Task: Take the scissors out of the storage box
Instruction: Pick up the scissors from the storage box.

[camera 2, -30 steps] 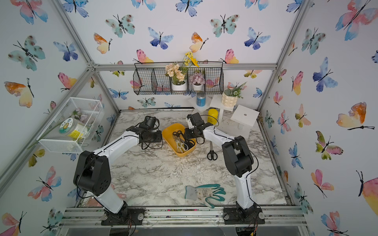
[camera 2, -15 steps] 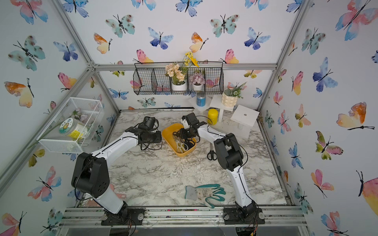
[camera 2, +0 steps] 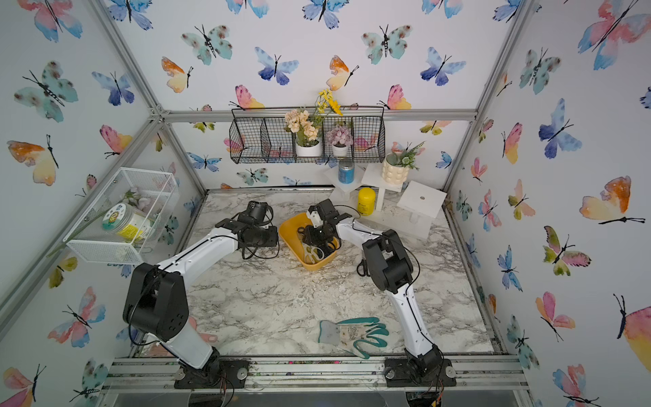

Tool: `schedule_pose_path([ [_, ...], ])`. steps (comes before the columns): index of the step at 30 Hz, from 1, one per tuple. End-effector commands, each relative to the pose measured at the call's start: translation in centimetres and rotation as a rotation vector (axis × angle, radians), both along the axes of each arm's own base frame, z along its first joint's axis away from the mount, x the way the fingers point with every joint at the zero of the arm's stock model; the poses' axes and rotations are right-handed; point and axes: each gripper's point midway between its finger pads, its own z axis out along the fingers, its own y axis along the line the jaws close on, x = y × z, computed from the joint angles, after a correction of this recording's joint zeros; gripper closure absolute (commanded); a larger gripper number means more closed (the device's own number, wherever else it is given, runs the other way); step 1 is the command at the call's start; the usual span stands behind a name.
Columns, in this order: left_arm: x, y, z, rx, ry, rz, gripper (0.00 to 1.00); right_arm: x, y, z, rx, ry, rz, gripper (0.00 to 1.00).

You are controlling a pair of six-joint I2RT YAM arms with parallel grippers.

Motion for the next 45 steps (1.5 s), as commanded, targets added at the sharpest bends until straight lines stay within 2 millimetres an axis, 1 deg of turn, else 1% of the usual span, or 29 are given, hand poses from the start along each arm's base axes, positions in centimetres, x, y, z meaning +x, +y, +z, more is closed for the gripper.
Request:
schedule_pose_path([
  [1,-0.2,0.5,1.4,0.011,-0.032,-0.001,0.61,-0.5,0.6,-1.4,0.021,0.049,0.008,0.59],
  [8,-0.4,0.8,1.4,0.015,-0.034,-0.001,0.61,-0.4,0.9,-1.7,0.042,0.063,-0.005,0.71],
  [14,-0.2,0.8,1.6,0.014,-0.04,-0.007,0.61,-0.3,1.0,-1.0,0.053,0.049,-0.009,0.81],
  [17,0.2,0.7,1.9,0.015,-0.049,-0.014,0.61,0.0,1.0,0.3,0.07,0.023,-0.023,0.84],
  [22,1.0,0.2,2.4,0.005,-0.061,-0.021,0.61,0.2,1.0,3.4,0.097,-0.034,-0.022,0.88],
  [25,1.6,-0.3,2.9,-0.007,-0.07,-0.032,0.61,-0.2,0.6,4.4,0.079,-0.059,0.003,0.92],
  [27,2.1,-0.7,3.5,-0.017,-0.086,-0.056,0.6,-0.6,0.0,4.9,0.054,-0.081,0.022,0.94],
  [31,2.8,-2.4,4.6,-0.019,-0.137,-0.193,0.57,-1.5,-1.1,5.5,0.007,-0.119,0.061,0.96],
  [33,2.8,-3.7,5.1,-0.024,-0.19,-0.32,0.54,-2.1,-1.6,5.8,-0.016,-0.131,0.087,0.97],
  [35,2.9,-4.4,5.3,0.012,-0.243,-0.418,0.51,-2.8,-1.9,6.1,-0.032,-0.141,0.129,0.97],
  [40,2.5,-4.8,4.5,0.085,-0.32,-0.652,0.45,-4.3,-3.1,6.9,-0.092,-0.177,0.229,0.97],
  [43,1.5,-5.2,3.5,0.127,-0.356,-0.842,0.45,-4.7,-3.7,6.9,-0.132,-0.207,0.273,0.97],
  [45,1.3,-5.3,2.9,0.174,-0.384,-0.933,0.45,-5.0,-4.1,7.0,-0.151,-0.219,0.305,0.97],
])
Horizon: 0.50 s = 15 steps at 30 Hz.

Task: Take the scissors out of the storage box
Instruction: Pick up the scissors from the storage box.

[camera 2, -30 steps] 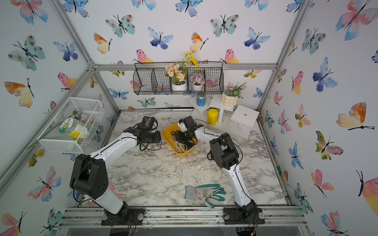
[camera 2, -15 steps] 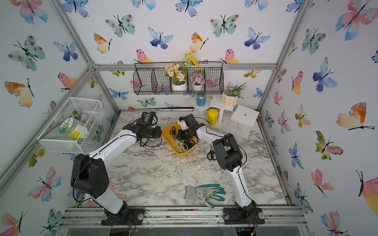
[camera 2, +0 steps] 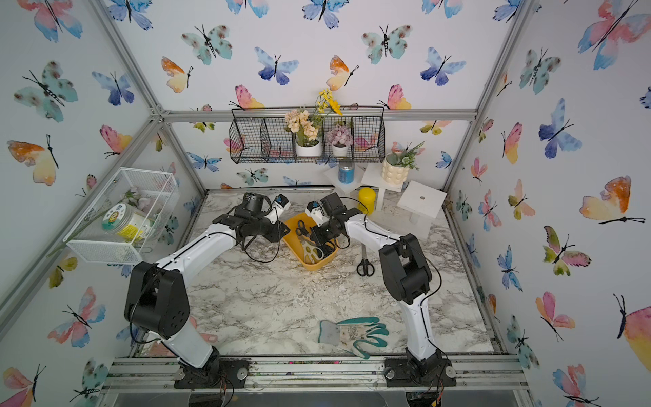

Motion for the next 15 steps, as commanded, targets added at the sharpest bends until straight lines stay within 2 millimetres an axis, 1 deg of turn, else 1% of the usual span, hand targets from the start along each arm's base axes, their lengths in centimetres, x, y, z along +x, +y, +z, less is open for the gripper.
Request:
schedule_pose_path([
  [1,-0.6,-1.1,-0.8,0.073,-0.1,-0.26,0.46,-1.1,-1.3,0.6,-0.075,-0.053,0.079,0.97],
  [3,-0.3,-1.1,-1.4,0.09,-0.1,-0.29,0.47,-1.4,-1.6,0.9,-0.088,-0.067,0.104,0.97],
  [7,-1.1,-2.0,-1.8,0.079,-0.098,-0.397,0.52,-2.1,-1.9,1.1,-0.101,-0.082,0.159,0.97],
  [10,-1.3,-2.7,-2.1,0.047,-0.092,-0.432,0.52,-2.6,-2.0,1.2,-0.11,-0.094,0.199,0.97],
  [12,-1.4,-2.8,-2.6,0.044,-0.084,-0.447,0.51,-2.7,-2.1,1.4,-0.112,-0.108,0.218,0.97],
  [15,-2.1,-3.2,-2.6,0.025,-0.082,-0.499,0.5,-2.7,-2.2,1.8,-0.112,-0.134,0.23,0.97],
])
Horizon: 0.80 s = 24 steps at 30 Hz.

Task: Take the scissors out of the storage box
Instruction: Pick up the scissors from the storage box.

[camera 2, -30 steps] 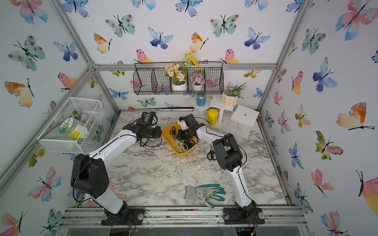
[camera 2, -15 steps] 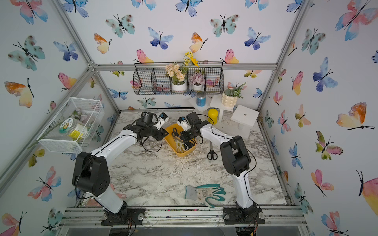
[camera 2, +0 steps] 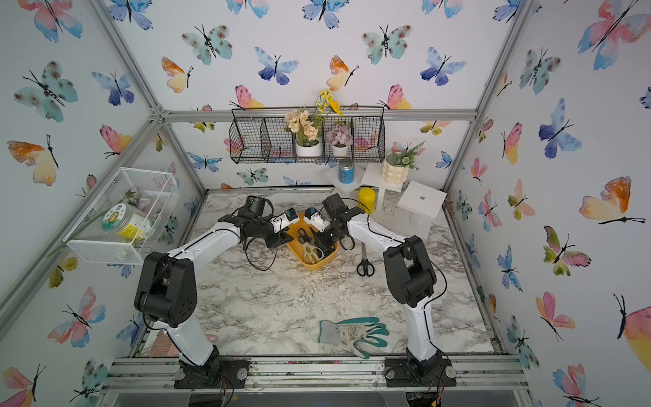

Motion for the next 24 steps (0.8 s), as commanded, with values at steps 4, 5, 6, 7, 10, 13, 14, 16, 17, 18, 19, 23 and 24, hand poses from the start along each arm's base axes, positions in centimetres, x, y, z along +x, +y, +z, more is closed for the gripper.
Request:
schedule_pose_path([
  [4,-1.6,-1.7,0.1,-0.07,0.026,-0.148,0.5,-0.5,-0.4,2.4,0.003,-0.091,0.062,0.97],
  [5,-1.4,-1.7,0.0,-0.068,0.03,-0.145,0.5,-0.5,-0.3,2.6,0.009,-0.103,0.068,0.97],
  [6,-1.3,-1.8,-0.1,-0.07,0.034,-0.146,0.51,-0.6,-0.3,2.9,0.013,-0.113,0.076,0.97],
  [7,-1.2,-1.8,-0.2,-0.072,0.036,-0.15,0.51,-0.6,-0.3,3.2,0.018,-0.127,0.081,0.97],
  [10,-1.1,-1.8,0.1,-0.101,0.047,-0.161,0.51,-0.9,-0.4,3.6,0.015,-0.155,0.099,0.97],
  [13,-1.8,-1.9,0.7,-0.125,0.063,-0.2,0.51,-1.3,-0.5,3.7,0.007,-0.165,0.119,0.97],
  [14,-2.3,-2.1,0.9,-0.134,0.062,-0.225,0.51,-1.4,-0.4,3.8,0.006,-0.171,0.125,0.97],
  [16,-2.9,-2.3,1.3,-0.154,0.058,-0.256,0.51,-1.6,-0.3,3.8,0.007,-0.172,0.136,0.97],
  [17,-3.0,-2.4,1.3,-0.159,0.061,-0.26,0.51,-1.6,-0.2,3.9,0.008,-0.176,0.139,0.97],
  [18,-3.1,-2.4,1.3,-0.159,0.06,-0.263,0.52,-1.7,-0.1,3.9,0.007,-0.178,0.146,0.97],
  [19,-3.1,-2.4,1.3,-0.159,0.06,-0.263,0.52,-1.8,-0.1,3.9,0.005,-0.178,0.152,0.97],
  [23,-3.2,-2.3,1.5,-0.153,0.054,-0.276,0.54,-1.9,0.3,3.7,-0.001,-0.18,0.17,0.97],
  [24,-3.2,-2.4,1.7,-0.154,0.052,-0.278,0.55,-2.1,0.4,3.6,-0.006,-0.172,0.178,0.97],
])
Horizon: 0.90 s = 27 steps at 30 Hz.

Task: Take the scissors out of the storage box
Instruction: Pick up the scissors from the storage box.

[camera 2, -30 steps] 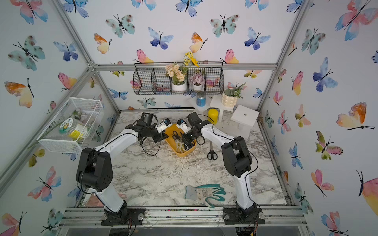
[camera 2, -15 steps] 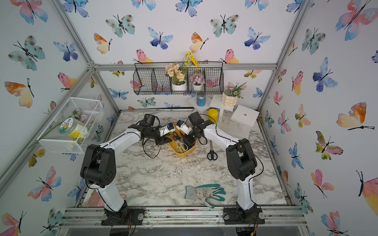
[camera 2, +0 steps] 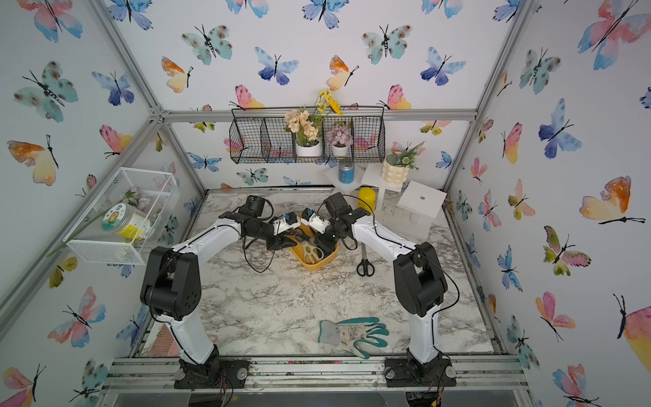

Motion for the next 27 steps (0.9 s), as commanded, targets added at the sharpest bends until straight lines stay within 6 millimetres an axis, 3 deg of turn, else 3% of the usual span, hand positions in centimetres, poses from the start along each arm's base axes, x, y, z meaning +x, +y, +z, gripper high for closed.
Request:
schedule_pose_path([
  [1,-0.9,-0.6,1.8,-0.049,-0.006,-0.056,0.55,-0.7,0.6,0.5,-0.008,-0.016,0.045,0.97],
  [13,0.8,0.2,2.1,-0.057,-0.016,-0.012,0.55,-2.1,0.9,0.4,-0.009,-0.012,0.078,0.97],
  [27,-0.1,2.1,3.8,-0.133,-0.053,0.001,0.55,-2.2,1.1,1.0,0.005,-0.025,0.095,0.97],
])
